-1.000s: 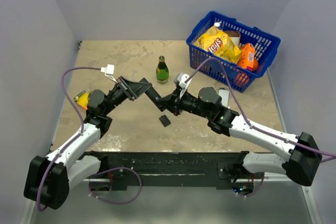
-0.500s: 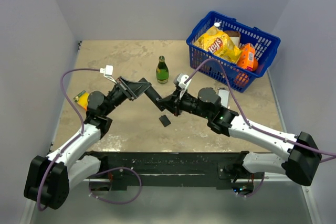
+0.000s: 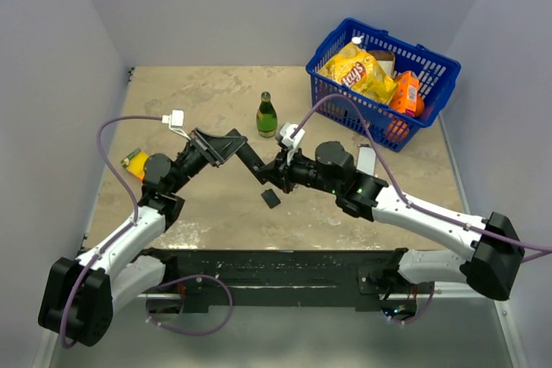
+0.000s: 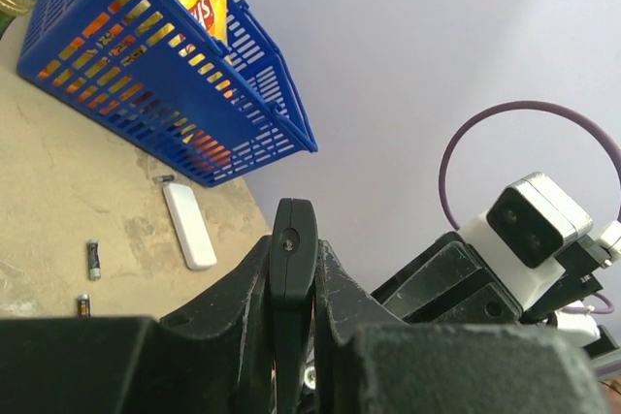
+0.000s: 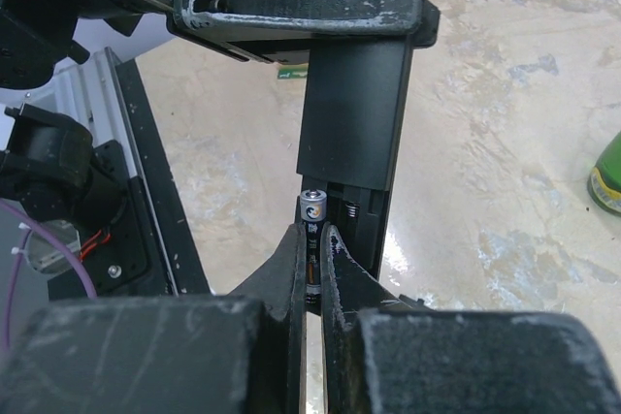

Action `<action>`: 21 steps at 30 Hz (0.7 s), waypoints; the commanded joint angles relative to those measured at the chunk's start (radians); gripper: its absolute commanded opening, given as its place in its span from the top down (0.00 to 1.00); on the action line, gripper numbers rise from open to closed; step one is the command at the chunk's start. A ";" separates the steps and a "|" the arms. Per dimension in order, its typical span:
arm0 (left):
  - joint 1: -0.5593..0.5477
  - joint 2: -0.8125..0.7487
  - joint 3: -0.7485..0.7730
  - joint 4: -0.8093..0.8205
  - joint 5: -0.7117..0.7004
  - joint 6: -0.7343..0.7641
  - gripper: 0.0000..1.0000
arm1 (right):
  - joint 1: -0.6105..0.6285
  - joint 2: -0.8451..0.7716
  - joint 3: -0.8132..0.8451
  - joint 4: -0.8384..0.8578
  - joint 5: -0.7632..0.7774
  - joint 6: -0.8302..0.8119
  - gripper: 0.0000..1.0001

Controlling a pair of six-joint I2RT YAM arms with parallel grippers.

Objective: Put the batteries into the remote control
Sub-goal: Load the battery into the remote control.

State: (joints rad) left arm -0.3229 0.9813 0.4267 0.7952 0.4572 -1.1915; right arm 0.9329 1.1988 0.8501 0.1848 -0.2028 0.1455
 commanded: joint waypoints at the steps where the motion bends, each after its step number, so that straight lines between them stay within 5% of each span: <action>1: 0.001 -0.043 0.030 0.162 -0.061 -0.020 1.00 | 0.040 0.068 0.047 -0.151 0.012 -0.018 1.00; 21: 0.001 -0.109 0.047 0.283 -0.017 0.040 1.00 | 0.053 0.211 0.089 -0.312 0.140 0.045 1.00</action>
State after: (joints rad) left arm -0.3138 0.9413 0.4175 0.7620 0.4168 -1.0538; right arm 0.9817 1.3315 0.9607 0.0914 -0.0948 0.1604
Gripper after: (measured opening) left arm 0.206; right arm 0.031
